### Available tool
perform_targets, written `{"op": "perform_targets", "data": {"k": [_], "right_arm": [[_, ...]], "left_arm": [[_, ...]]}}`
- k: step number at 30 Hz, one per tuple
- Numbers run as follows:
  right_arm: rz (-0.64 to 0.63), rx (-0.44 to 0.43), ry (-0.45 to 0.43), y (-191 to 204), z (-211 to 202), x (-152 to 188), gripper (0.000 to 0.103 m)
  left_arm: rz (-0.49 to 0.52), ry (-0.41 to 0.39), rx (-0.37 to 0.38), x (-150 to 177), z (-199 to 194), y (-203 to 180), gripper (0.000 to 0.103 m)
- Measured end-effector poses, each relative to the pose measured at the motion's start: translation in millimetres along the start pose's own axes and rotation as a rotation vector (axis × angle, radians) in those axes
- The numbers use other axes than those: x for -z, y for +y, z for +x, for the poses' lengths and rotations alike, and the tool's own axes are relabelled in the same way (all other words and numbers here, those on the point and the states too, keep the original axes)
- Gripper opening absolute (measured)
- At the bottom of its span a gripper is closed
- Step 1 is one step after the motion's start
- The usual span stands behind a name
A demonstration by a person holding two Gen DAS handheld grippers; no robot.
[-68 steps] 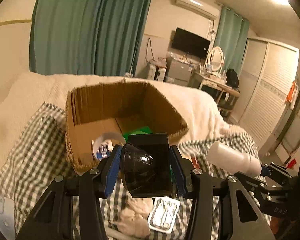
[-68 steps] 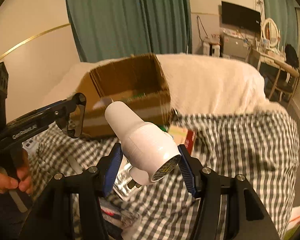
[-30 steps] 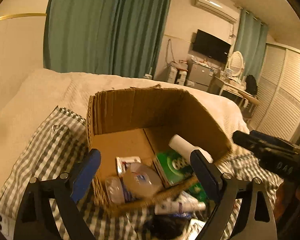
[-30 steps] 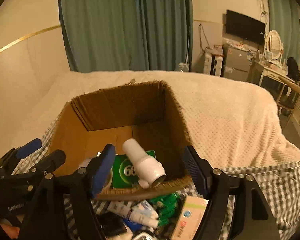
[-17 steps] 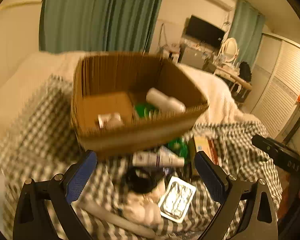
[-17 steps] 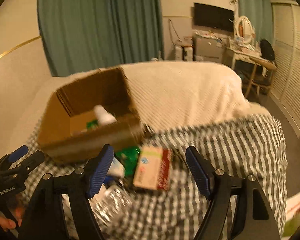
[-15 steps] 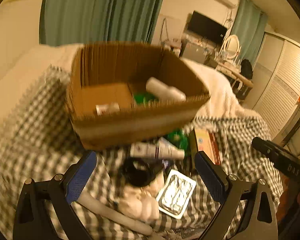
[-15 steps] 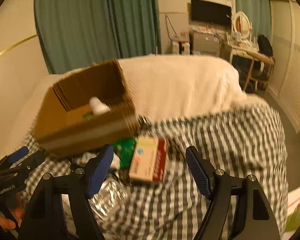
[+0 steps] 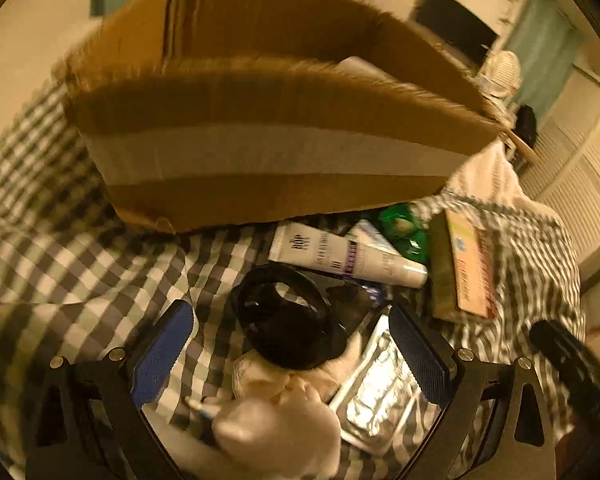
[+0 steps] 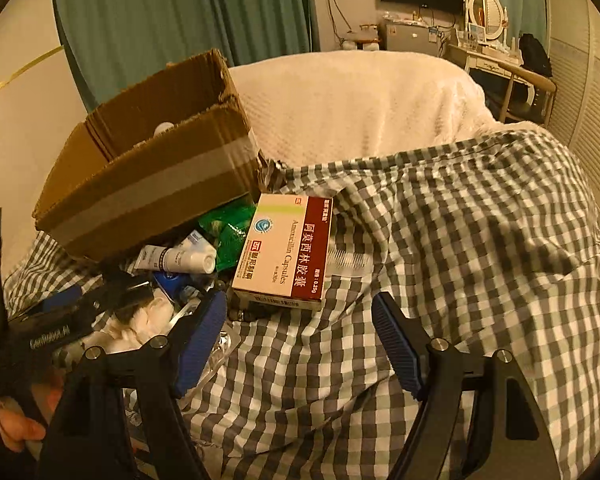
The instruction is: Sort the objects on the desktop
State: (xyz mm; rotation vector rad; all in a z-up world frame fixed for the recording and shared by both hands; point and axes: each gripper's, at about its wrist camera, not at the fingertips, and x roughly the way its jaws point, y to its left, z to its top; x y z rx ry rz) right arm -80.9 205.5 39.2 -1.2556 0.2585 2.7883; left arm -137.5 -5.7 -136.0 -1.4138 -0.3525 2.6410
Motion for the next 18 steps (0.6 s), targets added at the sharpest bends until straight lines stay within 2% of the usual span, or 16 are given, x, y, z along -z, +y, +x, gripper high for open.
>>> {"op": "perform_targets", "data": {"k": [3, 9, 18], "right_arm": [[-0.001, 0.001, 0.017, 3, 10, -2, 0.075], [-0.011, 0.011, 0.056, 11, 33, -9, 0.075], [-0.013, 0.071, 0.106, 25, 73, -20, 0.09]], "left_arm": [[-0.018, 0.015, -0.02, -2, 11, 4, 0.101], [0.014, 0.038, -0.028, -2, 22, 1, 0.101], [0.01, 0.049, -0.017, -1, 27, 5, 0.097]]}}
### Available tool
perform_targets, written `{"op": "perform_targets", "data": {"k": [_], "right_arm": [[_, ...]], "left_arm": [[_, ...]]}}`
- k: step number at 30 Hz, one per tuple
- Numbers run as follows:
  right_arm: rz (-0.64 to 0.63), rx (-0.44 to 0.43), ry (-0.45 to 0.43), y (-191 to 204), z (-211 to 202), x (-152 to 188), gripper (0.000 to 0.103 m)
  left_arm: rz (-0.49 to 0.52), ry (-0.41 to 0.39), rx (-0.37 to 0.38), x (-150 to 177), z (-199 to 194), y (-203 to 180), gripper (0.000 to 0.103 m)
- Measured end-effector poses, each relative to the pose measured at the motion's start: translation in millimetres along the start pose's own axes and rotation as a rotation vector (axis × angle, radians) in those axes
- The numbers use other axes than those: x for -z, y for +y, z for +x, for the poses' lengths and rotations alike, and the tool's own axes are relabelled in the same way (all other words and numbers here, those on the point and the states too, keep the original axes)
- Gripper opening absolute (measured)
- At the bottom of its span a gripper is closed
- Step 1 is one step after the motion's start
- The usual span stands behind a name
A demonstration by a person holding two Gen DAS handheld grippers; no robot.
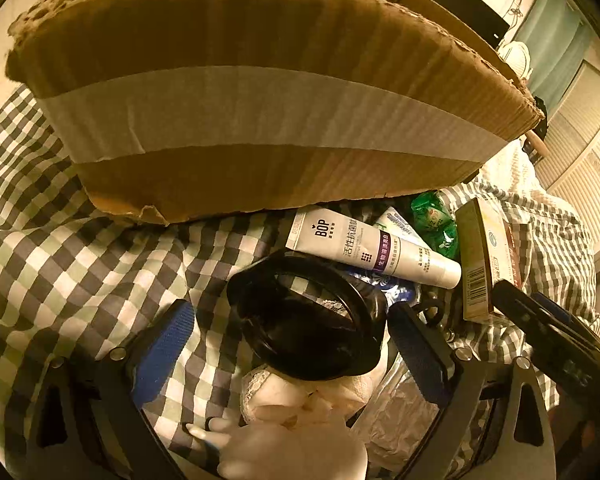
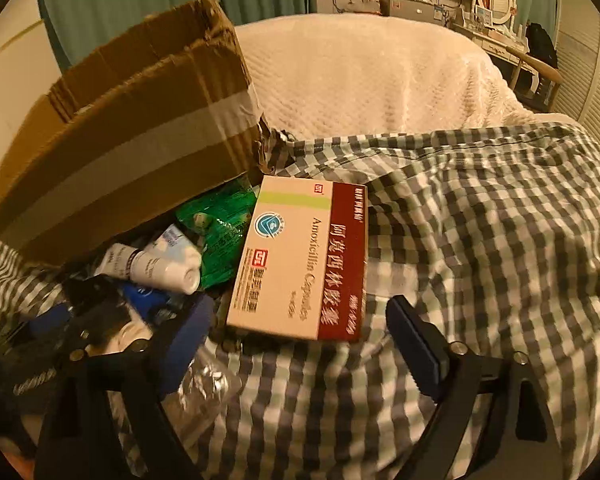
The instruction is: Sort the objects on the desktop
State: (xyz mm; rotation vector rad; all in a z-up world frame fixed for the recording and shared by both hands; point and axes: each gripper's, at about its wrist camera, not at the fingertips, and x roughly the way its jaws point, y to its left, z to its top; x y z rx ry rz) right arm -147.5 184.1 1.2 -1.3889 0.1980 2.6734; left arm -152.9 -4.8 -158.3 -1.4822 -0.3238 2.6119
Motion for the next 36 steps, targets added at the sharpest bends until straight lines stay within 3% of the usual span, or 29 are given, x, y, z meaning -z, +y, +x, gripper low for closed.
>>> {"op": "perform_targets", "data": {"k": [6, 9, 11, 15, 29, 36], "right_arm": [[-0.025, 0.075, 0.03, 4, 20, 4, 0.092], [0.008, 0.05, 0.048, -5, 24, 9, 0.091], [0.038, 0.018, 0.055, -11, 22, 11, 0.074], [0.045, 0.003, 0.044, -15, 12, 18, 0.074], [0.067, -0.031, -0.024, -17, -32, 36, 0.074], [0.065, -0.06, -0.071, -22, -56, 40, 0.074]], "left_arm": [[-0.004, 0.003, -0.004, 1, 0, 0, 0.096], [-0.002, -0.002, -0.007, 1, 1, 0, 0.094], [0.001, -0.004, -0.01, 1, 2, -2, 0.087], [0.005, -0.017, -0.011, 4, -4, 0, 0.078], [-0.015, -0.078, 0.026, 13, -46, 13, 0.076], [0.034, -0.096, 0.025, 19, -54, 4, 0.074]]}}
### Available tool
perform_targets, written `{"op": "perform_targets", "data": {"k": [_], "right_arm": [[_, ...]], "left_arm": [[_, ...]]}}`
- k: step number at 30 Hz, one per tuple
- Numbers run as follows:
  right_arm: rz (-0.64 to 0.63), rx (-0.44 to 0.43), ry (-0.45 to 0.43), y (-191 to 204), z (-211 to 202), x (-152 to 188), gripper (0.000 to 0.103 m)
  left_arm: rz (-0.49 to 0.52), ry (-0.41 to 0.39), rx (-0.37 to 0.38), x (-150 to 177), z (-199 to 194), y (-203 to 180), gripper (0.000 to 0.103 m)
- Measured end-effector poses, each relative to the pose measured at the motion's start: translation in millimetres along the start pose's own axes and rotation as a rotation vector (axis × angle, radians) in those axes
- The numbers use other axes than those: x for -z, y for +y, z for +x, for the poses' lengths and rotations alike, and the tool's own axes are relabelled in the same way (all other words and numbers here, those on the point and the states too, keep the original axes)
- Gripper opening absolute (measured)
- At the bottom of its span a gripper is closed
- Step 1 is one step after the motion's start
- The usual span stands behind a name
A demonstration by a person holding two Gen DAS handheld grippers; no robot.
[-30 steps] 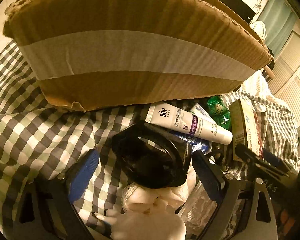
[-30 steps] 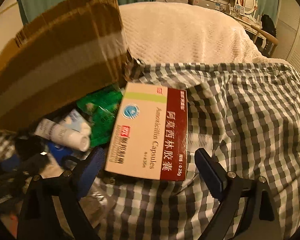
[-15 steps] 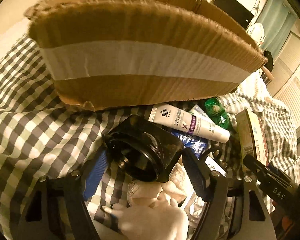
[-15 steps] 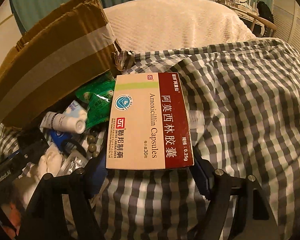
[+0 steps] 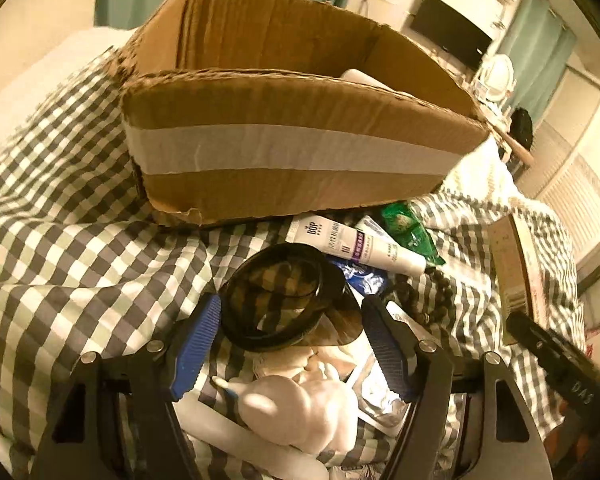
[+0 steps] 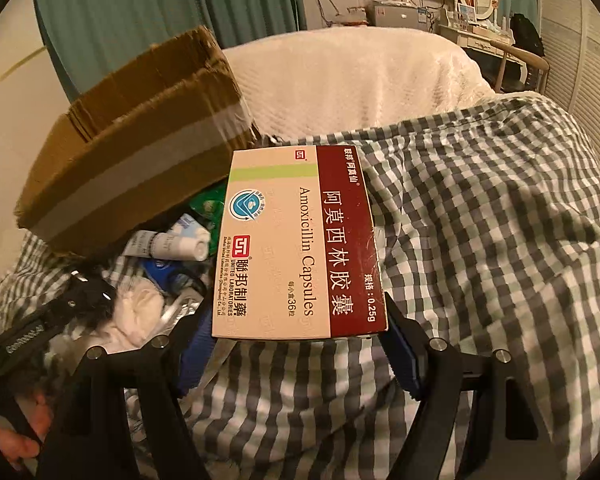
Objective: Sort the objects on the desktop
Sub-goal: 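Lift the black cup with the left tool while the right tool carries the amoxicillin box over the cardboard box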
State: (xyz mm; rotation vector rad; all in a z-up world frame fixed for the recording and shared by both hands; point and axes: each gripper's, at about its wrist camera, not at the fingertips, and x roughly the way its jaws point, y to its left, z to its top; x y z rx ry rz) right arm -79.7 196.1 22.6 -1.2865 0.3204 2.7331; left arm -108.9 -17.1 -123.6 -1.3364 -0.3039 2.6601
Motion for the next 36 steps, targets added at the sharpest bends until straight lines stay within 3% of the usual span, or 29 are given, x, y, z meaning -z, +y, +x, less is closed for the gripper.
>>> {"op": "perform_targets", "data": {"k": [5, 20, 29, 36], "right_arm": [[-0.003, -0.023, -0.019, 5, -14, 6, 0.074], [-0.037, -0.151, -0.096, 33, -57, -9, 0.074], [-0.098, -0.225, -0.181, 68, -79, -59, 0.074], [-0.122, -0.241, -0.227, 97, -59, -111, 0.074]], "left_arm": [[0.034, -0.04, 0.013, 1, -10, -10, 0.074], [0.065, -0.263, 0.015, -29, -77, -19, 0.074], [0.036, -0.354, 0.034, -87, -108, -14, 0.074], [0.005, -0.385, -0.001, -142, -92, -6, 0.074]]}}
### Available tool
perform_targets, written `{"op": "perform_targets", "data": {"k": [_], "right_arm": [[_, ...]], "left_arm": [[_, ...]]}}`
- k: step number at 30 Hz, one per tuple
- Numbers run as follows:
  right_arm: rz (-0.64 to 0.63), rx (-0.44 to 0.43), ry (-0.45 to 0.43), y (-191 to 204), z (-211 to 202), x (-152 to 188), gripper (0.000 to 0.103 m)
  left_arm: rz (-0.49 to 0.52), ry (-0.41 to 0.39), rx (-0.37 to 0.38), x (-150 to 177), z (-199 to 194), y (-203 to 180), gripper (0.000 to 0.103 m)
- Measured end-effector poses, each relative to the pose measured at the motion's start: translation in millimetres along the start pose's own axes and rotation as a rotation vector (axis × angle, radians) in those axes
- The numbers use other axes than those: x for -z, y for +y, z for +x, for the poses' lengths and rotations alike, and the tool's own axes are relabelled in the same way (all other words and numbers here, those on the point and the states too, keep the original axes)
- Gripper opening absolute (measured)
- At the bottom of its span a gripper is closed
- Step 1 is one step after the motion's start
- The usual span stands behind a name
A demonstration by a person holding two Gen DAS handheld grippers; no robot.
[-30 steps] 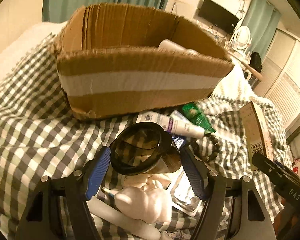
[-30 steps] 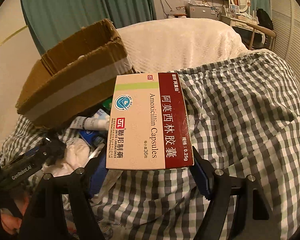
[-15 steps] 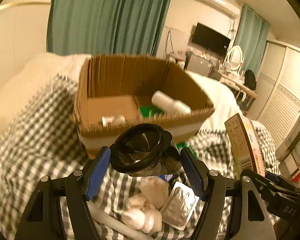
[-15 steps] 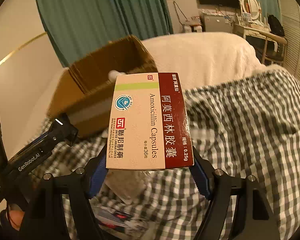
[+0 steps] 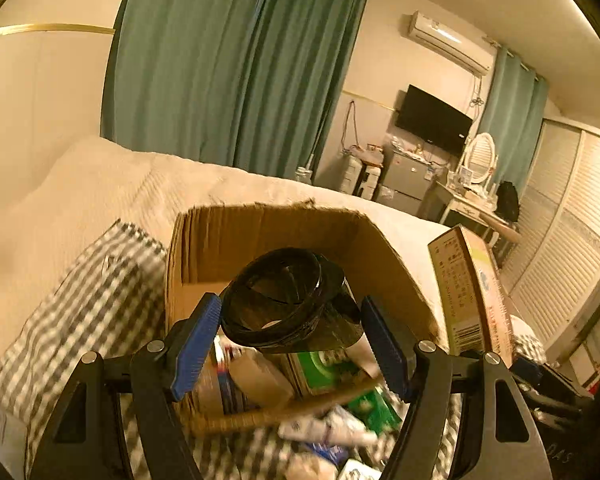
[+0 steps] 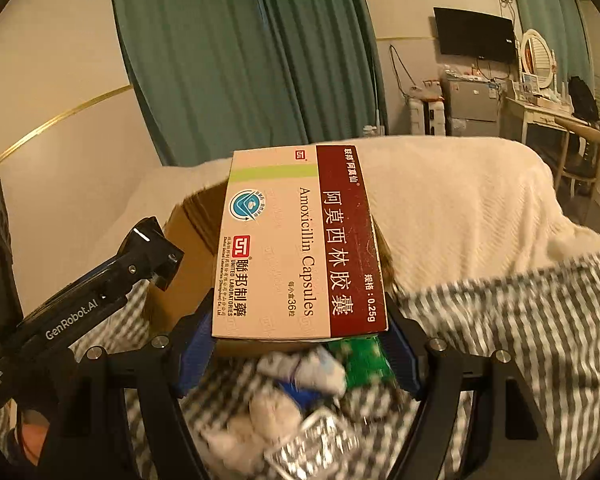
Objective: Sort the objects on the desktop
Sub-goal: 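Lift the black cup with the left tool while the right tool carries the amoxicillin box over the cardboard box, then open both tools over the cardboard box to drop the cup and amoxicillin box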
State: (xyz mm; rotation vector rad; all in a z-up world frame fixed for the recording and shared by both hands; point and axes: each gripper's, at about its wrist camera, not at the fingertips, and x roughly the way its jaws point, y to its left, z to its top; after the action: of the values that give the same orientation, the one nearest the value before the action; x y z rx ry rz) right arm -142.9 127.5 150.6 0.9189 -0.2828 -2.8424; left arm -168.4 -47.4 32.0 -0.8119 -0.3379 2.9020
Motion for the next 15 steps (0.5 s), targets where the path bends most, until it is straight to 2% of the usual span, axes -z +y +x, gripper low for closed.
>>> {"op": "perform_targets", "data": {"k": [4, 8, 13, 15], "right_arm": [[0.021, -0.004, 0.003, -3, 34, -21, 0.074], [0.023, -0.012, 0.022, -6, 67, -29, 0.074], [0.045, -0.031, 0.039, -6, 95, -26, 0.074], [0.046, -0.025, 0.02, -6, 94, -23, 0.074]], "left_arm": [[-0.012, 0.007, -0.027, -4, 35, 13, 0.074], [-0.013, 0.055, -0.047, 6, 65, 29, 0.074], [-0.026, 0.074, -0.053, 13, 76, 37, 0.075], [-0.006, 0.064, -0.065, 14, 73, 34, 0.081]]}}
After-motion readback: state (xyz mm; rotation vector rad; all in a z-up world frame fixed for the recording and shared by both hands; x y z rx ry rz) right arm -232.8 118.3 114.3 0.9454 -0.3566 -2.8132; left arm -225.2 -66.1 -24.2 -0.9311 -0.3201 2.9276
